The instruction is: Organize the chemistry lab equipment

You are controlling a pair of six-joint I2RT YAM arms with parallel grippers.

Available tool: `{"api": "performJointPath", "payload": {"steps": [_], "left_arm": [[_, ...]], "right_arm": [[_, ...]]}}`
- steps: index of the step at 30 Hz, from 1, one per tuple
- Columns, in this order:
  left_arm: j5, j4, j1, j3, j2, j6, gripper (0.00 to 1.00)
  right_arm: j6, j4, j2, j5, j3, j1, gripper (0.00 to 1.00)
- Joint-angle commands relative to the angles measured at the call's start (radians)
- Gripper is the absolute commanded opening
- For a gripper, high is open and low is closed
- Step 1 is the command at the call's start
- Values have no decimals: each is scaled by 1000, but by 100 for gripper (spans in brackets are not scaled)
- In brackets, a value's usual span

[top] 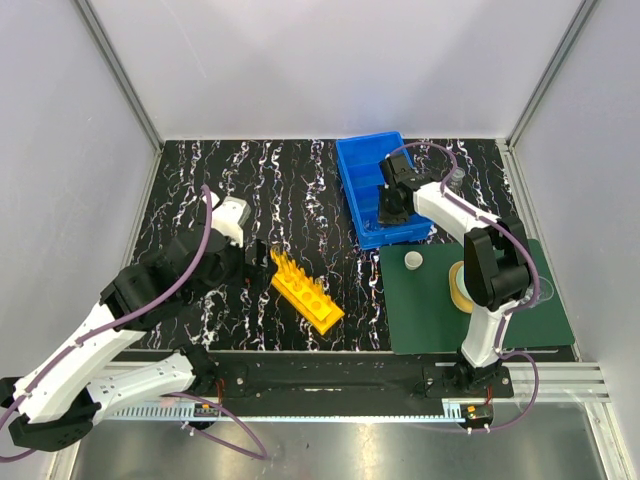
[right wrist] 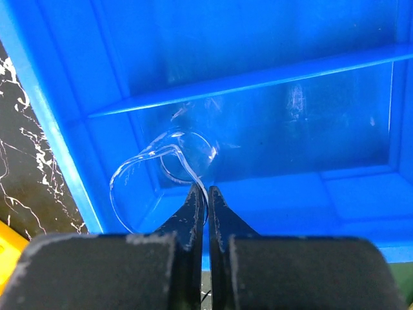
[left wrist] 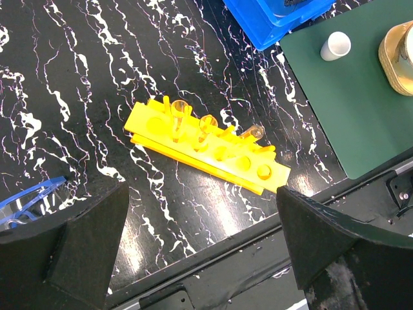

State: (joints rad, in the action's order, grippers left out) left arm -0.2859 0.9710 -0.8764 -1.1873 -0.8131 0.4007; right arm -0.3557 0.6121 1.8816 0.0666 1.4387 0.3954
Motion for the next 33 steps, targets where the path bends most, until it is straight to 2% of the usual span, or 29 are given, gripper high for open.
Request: {"api": "performJointPath", "payload": {"steps": [1, 4, 7, 8, 11, 15, 22, 29, 33], "left_arm": [[-22, -38, 4, -1, 3, 0, 99], [-22, -38, 4, -1, 3, -2, 99], [-24, -37, 4, 0, 2, 0, 99], [-22, -37, 4, 0, 0, 0, 99], [-21, -43, 4, 3, -4, -2, 99], [-19, -45, 4, 3, -11, -3, 99], [-16, -52, 4, -5, -23, -8, 99], [-16, -54, 4, -15, -38, -13, 99], [-10, -60, 4, -18, -44, -16, 99]], "right_arm": [[-6, -52, 4, 1, -24, -6, 0], [-8, -58, 5, 4, -35, -7, 4], [-8, -64, 2, 2, -41, -7, 18], [-8, -64, -2, 2, -41, -9, 28], [-9, -64, -19, 4, -43, -9, 42], [-5, -54, -52, 18, -35, -9, 50], [3, 3, -160, 42, -1, -7, 53], [-15, 51, -372, 70, -23, -7, 54], [-25, 86, -476, 206, -73, -7, 54]]}}
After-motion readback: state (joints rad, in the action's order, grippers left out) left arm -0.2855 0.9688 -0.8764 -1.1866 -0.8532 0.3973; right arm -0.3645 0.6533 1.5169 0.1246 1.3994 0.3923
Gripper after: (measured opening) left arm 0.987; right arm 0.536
